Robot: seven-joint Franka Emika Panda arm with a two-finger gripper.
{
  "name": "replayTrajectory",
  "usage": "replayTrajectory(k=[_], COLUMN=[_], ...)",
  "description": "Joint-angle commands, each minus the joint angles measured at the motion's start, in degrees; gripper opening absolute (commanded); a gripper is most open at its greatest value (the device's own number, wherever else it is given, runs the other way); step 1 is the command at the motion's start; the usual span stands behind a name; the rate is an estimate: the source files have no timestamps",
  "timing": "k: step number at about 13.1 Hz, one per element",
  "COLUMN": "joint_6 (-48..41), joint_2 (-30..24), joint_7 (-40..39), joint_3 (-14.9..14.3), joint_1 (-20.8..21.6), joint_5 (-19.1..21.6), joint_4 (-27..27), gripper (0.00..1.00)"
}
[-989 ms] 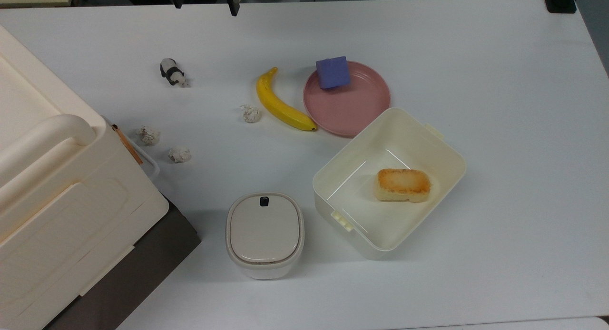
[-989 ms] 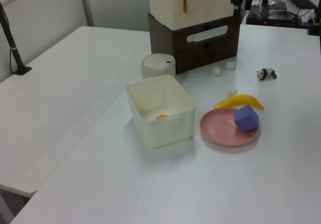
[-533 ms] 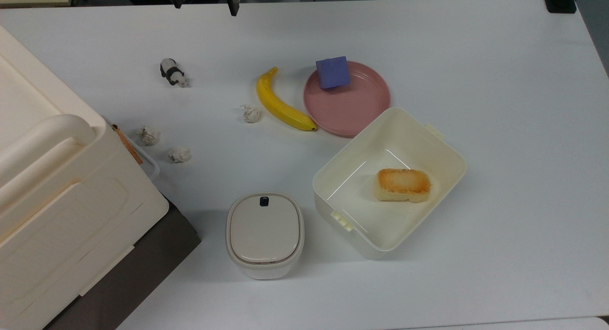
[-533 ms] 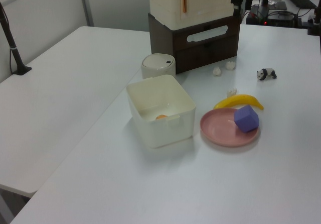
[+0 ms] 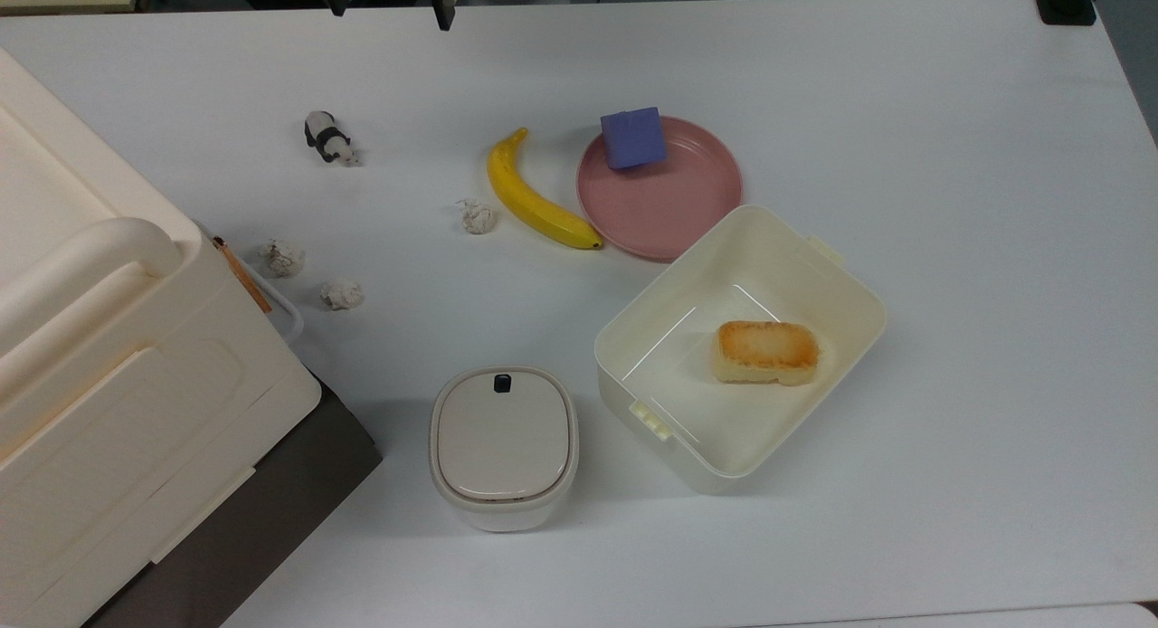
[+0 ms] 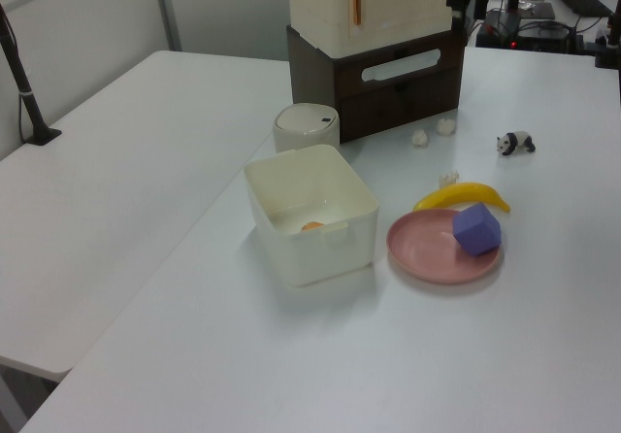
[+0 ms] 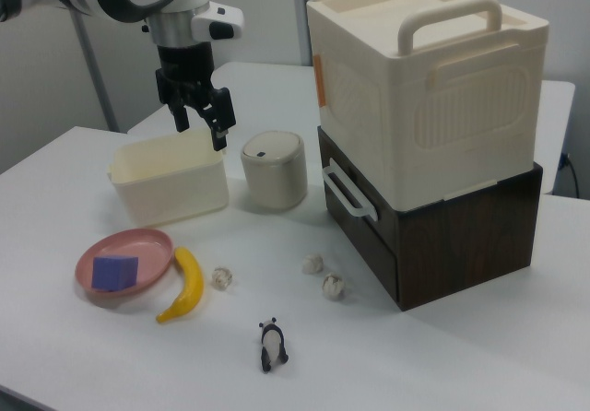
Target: Slide the drawer open
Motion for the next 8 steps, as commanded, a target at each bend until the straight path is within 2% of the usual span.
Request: replayTrajectory(k=[1,6,8], joint_6=[0.61,1.57,2.01], joint_2=[0.43,0.43,0.78], joint_7=[0.67,-0.12,-2.66], joint_3=[-0.35,-0.35,-0.44], joint_1=[0.03,0.03,0.03], joint_5=[1.65,1.13,0.16], joint_4=[0.79,0.7,0.53], gripper=[1.0,1.0,1.0])
